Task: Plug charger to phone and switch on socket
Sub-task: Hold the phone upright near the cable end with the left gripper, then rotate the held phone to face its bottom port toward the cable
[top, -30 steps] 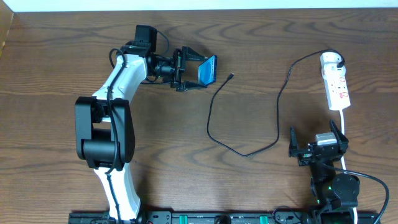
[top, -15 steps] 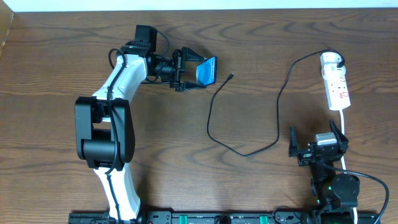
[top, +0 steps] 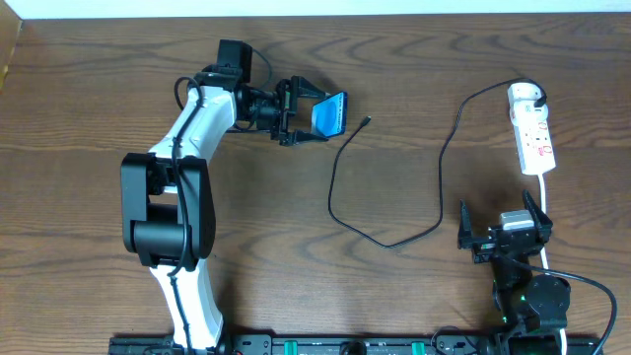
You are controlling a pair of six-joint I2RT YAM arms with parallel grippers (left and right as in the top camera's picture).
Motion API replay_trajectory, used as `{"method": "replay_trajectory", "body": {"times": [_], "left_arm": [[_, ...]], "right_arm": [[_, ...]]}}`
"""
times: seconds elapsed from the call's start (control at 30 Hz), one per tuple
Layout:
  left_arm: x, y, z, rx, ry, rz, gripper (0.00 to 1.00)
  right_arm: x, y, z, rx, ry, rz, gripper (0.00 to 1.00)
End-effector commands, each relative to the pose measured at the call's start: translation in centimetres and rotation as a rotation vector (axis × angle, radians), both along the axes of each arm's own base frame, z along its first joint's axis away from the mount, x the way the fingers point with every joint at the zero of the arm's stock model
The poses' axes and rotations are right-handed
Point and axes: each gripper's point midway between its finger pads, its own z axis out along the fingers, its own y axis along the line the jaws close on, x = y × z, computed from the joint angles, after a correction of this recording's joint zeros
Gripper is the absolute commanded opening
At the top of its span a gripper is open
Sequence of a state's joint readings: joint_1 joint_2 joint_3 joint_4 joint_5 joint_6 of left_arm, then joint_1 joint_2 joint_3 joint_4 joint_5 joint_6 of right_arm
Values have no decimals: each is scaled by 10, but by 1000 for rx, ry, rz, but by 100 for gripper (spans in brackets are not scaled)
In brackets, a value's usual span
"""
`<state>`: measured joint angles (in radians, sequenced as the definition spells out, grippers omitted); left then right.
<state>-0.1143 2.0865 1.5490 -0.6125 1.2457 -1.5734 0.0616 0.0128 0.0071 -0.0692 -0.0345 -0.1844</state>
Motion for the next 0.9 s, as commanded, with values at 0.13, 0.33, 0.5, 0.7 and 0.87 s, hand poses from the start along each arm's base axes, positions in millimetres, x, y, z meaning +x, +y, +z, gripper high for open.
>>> {"method": "replay_trajectory", "body": {"times": [0.13,0.33,0.5,0.7,0.87], "left_arm": [[1,-3,27,-23,-73,-14,53],[1,-3,27,-23,-85,-18,53],[1,-3,27,-23,-91,-21,53],[2,-2,23,2,-110,-18,53],[4,-1,20,25,-163,-29,53]], "right_arm": [[0,3,-1,12,2,16,99],[0,3,-1,12,2,16,99],[0,3,-1,12,2,16,99],[0,3,-1,12,2,16,99],[0,3,-1,12,2,16,99]]}}
